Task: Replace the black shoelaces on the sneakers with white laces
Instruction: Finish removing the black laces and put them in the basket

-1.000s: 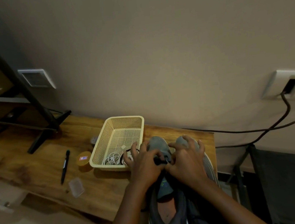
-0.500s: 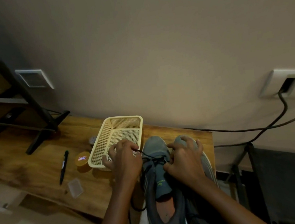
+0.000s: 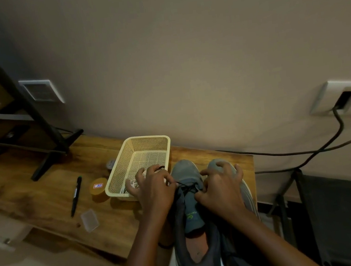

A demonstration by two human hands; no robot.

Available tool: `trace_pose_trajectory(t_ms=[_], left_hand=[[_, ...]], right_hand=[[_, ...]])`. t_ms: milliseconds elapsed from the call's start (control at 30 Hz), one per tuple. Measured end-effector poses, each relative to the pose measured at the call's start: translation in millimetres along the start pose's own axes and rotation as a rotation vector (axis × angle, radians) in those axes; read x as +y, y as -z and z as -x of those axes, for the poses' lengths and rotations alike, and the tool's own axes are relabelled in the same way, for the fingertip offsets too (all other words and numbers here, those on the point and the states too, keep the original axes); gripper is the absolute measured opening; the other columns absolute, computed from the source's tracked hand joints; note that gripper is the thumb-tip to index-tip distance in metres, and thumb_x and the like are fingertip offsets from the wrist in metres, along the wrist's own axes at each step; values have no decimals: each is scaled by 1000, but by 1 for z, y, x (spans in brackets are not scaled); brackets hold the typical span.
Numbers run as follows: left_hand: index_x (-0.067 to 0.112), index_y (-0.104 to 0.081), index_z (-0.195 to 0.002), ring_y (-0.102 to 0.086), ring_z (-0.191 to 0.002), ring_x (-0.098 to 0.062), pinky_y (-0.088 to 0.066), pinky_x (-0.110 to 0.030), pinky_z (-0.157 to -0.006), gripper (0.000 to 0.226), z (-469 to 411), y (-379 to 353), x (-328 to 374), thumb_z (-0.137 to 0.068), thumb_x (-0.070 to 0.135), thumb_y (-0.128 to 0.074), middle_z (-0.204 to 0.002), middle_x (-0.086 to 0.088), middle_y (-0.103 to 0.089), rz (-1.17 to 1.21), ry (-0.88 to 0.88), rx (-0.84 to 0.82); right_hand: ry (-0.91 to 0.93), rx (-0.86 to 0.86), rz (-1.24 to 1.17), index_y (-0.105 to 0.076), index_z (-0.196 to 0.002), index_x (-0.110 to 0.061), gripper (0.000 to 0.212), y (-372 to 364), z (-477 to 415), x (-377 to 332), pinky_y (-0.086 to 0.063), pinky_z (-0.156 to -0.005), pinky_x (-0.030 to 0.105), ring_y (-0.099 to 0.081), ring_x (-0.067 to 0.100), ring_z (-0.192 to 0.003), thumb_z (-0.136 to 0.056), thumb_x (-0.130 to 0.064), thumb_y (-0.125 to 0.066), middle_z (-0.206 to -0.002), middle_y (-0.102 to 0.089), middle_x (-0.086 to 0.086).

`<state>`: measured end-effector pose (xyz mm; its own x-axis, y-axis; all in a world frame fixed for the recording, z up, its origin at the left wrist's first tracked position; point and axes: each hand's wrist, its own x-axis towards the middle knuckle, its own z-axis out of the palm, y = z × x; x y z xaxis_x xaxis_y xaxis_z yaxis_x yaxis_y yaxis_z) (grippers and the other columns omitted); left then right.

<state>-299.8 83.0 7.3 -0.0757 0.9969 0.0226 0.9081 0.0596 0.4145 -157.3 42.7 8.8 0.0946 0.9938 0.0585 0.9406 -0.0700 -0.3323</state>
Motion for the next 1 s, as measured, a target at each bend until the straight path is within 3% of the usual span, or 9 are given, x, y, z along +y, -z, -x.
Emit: trace_pose_trajectory(t_ms=[100, 200, 267, 400, 533, 733, 833, 900, 1000], left_hand=[[35, -57, -81, -14, -139, -19, -4, -48, -112, 10, -1, 3, -4, -82, 34, -67, -144, 14, -37, 68, -1, 35], [40, -51, -94, -5, -142, -18, -3, -48, -113, 25, 2, 0, 2, -80, 31, -68, -150, 14, -24, 78, -209, -116], [40, -55, -97, -1, -143, -18, 1, -50, -113, 22, 7, -5, 10, -79, 36, -68, -151, 14, -21, 22, -266, -205], [35, -62, -87, -6, -142, -17, 0, -50, -112, 5, 7, -10, 15, -83, 38, -63, -148, 15, -30, -57, -218, -150], [33, -59, -78, -16, -139, -15, -4, -49, -111, 10, 2, -6, 9, -85, 38, -63, -140, 17, -39, -19, -111, -89], [14, -53, -94, -46, -116, -26, -33, -44, -96, 2, -5, 17, -13, -93, 16, -53, -111, -4, -58, 189, 147, 210], [21, -50, -96, -50, -113, -29, -42, -39, -84, 19, -2, 21, -26, -86, 10, -62, -114, -5, -59, 291, 149, 144], [22, -51, -108, -44, -117, -29, -36, -33, -79, 35, 5, 18, -31, -81, 8, -67, -121, -4, -55, 274, 129, 55], [28, -54, -101, -42, -115, -25, -29, -25, -78, 32, 21, 19, -27, -79, 12, -70, -117, -3, -52, 279, 43, 33]], right_hand=[[5, -7, -4, -72, -80, -18, 22, -1, 0, 0, 2, -110, 49, -17, 20, -135, -77, -34, -57, -133, -51, -14], [11, -14, -27, -71, -81, -19, 21, 0, -1, 0, 2, -111, 49, -17, 20, -135, -78, -34, -58, -134, -51, -13], [18, -22, -14, -72, -87, -20, 24, 1, -1, 1, 1, -111, 50, -16, 20, -136, -80, -37, -57, -134, -51, -13], [-1, -6, 2, -72, -86, -21, 28, -1, -2, 0, 1, -110, 49, -18, 20, -135, -82, -43, -55, -131, -53, -14], [-9, -6, 13, -72, -83, -20, 24, 1, 0, -1, -1, -111, 49, -20, 19, -134, -80, -37, -56, -129, -55, -14], [-13, -3, 26, -71, -85, -19, 24, 0, 0, 2, -3, -110, 49, -26, 18, -130, -79, -37, -57, -119, -60, -13], [-15, -15, 56, -67, -77, -18, 26, 2, -3, 0, -5, -108, 49, -34, 18, -121, -80, -42, -55, -101, -64, -11], [-37, -14, 41, -62, -72, -18, 28, 7, -7, -2, -9, -107, 48, -38, 19, -115, -82, -43, -54, -88, -60, -8], [9, 3, -35, -61, -79, -22, 17, 14, -14, -6, -17, -104, 43, -41, 20, -112, -85, -37, -54, -100, -61, -6]])
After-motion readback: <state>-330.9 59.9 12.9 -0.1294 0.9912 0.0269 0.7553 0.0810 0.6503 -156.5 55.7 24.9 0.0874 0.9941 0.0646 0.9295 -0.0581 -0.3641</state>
